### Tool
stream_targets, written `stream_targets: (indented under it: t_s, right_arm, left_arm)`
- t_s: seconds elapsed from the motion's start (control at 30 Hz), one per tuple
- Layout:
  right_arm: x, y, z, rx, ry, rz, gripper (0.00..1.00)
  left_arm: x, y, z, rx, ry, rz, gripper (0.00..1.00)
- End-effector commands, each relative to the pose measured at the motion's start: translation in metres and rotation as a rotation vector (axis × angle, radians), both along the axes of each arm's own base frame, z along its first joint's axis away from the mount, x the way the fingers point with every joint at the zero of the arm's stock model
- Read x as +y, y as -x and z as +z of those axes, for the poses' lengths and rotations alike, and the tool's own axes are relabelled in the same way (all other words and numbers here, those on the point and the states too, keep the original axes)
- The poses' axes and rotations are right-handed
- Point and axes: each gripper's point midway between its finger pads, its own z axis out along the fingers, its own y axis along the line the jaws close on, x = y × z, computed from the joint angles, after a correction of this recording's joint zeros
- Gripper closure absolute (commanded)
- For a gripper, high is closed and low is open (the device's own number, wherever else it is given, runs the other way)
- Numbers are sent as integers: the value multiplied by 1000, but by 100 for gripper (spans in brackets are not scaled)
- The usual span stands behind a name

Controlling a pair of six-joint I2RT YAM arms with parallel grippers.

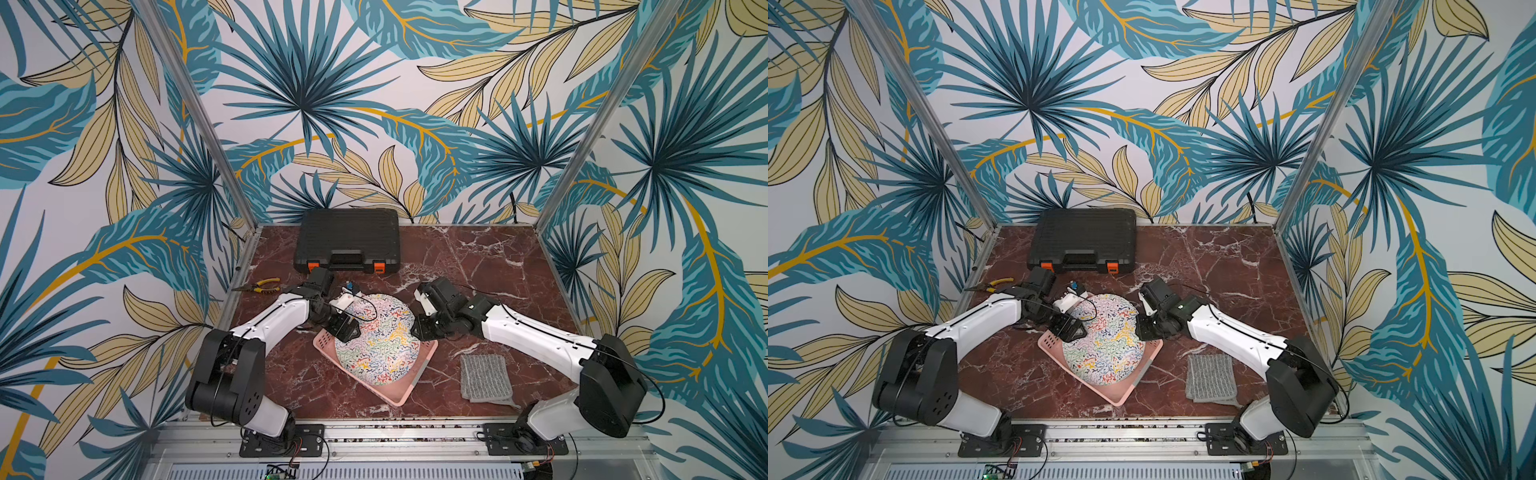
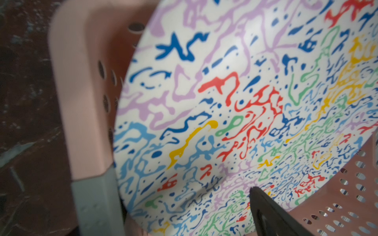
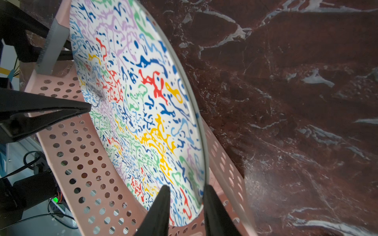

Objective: Wipe the wet plate dry
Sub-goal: Pick up the plate from the bin.

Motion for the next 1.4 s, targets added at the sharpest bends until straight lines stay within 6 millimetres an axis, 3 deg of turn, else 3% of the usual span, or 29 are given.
stream_targets:
  t_s: [0.0,0.47,0.73,0.97,1.23,1.37]
  right_arm:
    - [21,5,10,-4,-107,49,70]
    - [34,11,28,-10,-201,97,77]
    - [31,7,24,-12,-170,83,80]
    - [45,1,15,9,-208,60,80]
    - [17,-17,11,-77,-59,-32,100]
    - [8,-25,15,-94,-37,-48,100]
  left_arm:
    - [-8,2,3,-5,35,-25,5]
    - [-7,2,3,-7,33,-26,5]
    - [-6,-1,2,-8,20,-14,8]
    - [-5,-2,3,-11,18,-11,8]
    - [-3,-6,7,-34,5,4,6]
    - [0,-10,16,-71,-11,5,0]
